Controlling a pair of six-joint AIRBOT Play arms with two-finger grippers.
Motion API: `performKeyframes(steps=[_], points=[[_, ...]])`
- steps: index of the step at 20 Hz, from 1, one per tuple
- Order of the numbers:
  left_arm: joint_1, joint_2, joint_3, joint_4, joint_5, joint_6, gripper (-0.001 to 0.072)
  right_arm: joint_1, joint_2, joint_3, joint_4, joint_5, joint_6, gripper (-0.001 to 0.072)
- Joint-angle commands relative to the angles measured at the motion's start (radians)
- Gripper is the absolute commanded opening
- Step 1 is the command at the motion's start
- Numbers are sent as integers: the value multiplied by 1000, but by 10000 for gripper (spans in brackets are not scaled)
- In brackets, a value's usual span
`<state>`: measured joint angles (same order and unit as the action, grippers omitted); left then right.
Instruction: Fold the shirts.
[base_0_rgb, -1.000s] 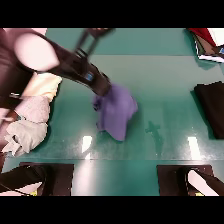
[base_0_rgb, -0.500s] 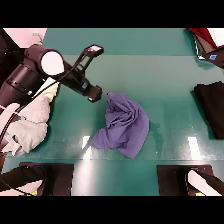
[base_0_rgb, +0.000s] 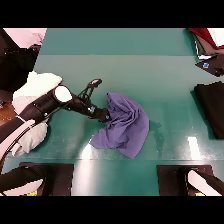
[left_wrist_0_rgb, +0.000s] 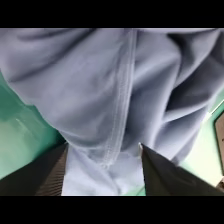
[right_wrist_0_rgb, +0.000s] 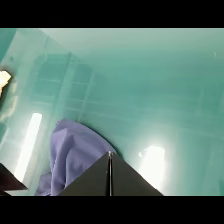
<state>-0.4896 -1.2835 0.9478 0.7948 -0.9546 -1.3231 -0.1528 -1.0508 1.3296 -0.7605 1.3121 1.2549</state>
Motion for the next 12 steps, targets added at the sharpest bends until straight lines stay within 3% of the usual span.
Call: performKeyframes(steps=[1,4,6,7,8,9,12], points=[[2,-42,-83,-133,56,89,517,0,0,-4,0,1,0,20],[2,-106,-83,-283,61,195,516,2,0,-4,1,2,0,20],[2,-132,-83,-309,75,201,513,2,0,-4,1,3,0,20],[2,-133,-83,-307,85,197,408,2,0,-4,0,10,0,20],[2,-132,-79,-306,88,197,167,2,0,-4,0,22,0,20],[2,-132,-71,-306,88,198,34,2,0,-4,-1,37,0,20],[4,-109,-16,-253,72,181,24,14,0,-4,-55,132,0,19]])
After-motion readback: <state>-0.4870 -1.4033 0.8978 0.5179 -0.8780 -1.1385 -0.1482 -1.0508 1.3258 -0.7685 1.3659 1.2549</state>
